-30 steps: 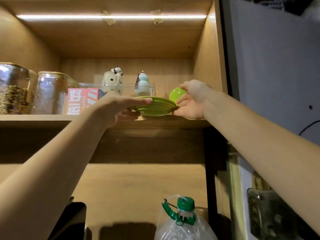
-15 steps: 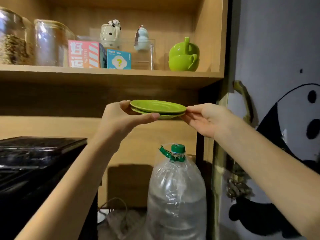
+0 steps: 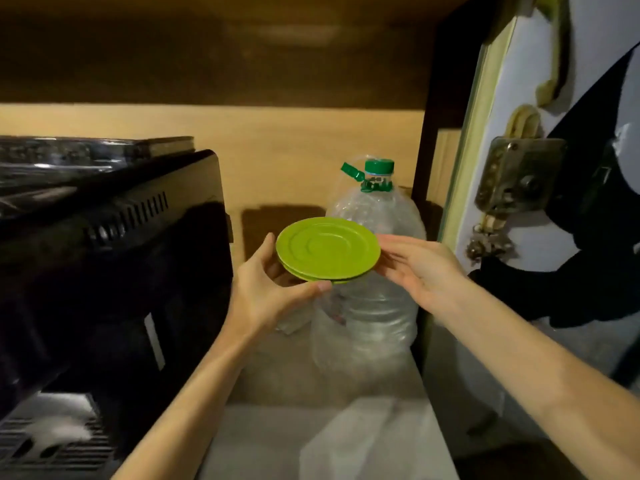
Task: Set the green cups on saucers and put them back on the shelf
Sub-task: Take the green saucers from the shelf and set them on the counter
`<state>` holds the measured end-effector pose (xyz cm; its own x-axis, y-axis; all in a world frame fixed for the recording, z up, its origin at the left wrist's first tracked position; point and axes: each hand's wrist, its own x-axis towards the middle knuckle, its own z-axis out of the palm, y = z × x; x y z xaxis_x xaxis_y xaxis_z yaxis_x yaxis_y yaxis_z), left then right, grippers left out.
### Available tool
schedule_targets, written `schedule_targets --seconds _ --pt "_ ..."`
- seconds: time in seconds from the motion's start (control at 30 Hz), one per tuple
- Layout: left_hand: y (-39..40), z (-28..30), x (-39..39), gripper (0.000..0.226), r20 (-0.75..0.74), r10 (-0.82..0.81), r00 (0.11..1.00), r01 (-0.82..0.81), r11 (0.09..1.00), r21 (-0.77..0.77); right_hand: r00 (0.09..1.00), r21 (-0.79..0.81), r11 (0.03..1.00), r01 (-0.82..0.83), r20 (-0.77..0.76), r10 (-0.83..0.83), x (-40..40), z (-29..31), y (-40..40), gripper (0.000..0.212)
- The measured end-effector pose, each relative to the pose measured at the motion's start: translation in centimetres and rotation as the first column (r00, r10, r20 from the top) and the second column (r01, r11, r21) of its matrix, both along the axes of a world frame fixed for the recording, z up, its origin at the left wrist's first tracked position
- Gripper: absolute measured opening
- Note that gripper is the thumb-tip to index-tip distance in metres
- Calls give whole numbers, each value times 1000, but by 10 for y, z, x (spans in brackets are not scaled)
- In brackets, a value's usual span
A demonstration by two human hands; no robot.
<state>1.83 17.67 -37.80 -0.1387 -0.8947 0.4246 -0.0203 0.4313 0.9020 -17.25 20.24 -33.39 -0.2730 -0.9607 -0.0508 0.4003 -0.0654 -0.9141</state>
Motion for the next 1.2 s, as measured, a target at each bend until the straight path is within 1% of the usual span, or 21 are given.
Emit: schedule_targets --seconds 0.07,0.13,0.2,0.3,0.33,0.4,0.47,0.53,0.63,0.73,0.77,0.83,0.93,1.03,1.1,1.2 --pt "3 -28 6 120 70 24 997 -27 999 31 1000 38 999 -12 -13 12 2 -27 4 25" --pt "9 -56 11 124 166 58 984 -69 996 62 1000 86 996 -8 -27 11 7 -56 9 29" --pt "15 -85 14 125 233 57 971 -78 993 83 999 155 988 15 -48 -7 11 -88 12 29" --pt "29 -121 14 116 325 56 944 -102 986 129 998 253 967 10 -59 5 15 -137 16 29" --pt "32 -134 16 117 348 59 936 -114 983 140 998 279 960 5 -63 13 16 -153 16 30" --pt "36 -160 22 127 409 68 910 -152 973 175 996 319 948 0 -82 27 18 -180 16 29" --pt "40 -177 26 132 476 54 878 -183 956 229 994 335 942 -3 -105 41 21 -205 15 27" --pt "43 -190 29 129 528 38 849 -216 935 280 988 366 931 3 -147 54 25 -229 13 26" --pt "45 -207 32 123 571 33 820 -236 929 286 975 407 912 44 -216 50 30 -261 9 24" --pt "43 -223 36 106 539 47 841 -227 935 272 953 410 909 81 -300 51 37 -278 6 23" --pt "41 -227 38 103 540 55 840 -227 939 258 943 412 907 84 -326 61 39 -283 3 22" --pt "37 -236 41 105 558 61 828 -234 941 245 921 415 906 86 -380 87 43 -292 -1 22" --pt "33 -243 45 105 571 58 819 -250 931 265 869 409 908 93 -479 127 47 -302 -7 23" --pt "30 -253 48 114 610 39 792 -281 909 307 804 377 921 103 -577 146 50 -306 -10 24" --pt "29 -258 49 121 641 29 767 -308 893 329 766 360 928 99 -622 160 52 -307 -7 24" --pt "28 -263 51 122 651 16 759 -321 878 354 724 347 935 77 -664 187 52 -309 -7 25"
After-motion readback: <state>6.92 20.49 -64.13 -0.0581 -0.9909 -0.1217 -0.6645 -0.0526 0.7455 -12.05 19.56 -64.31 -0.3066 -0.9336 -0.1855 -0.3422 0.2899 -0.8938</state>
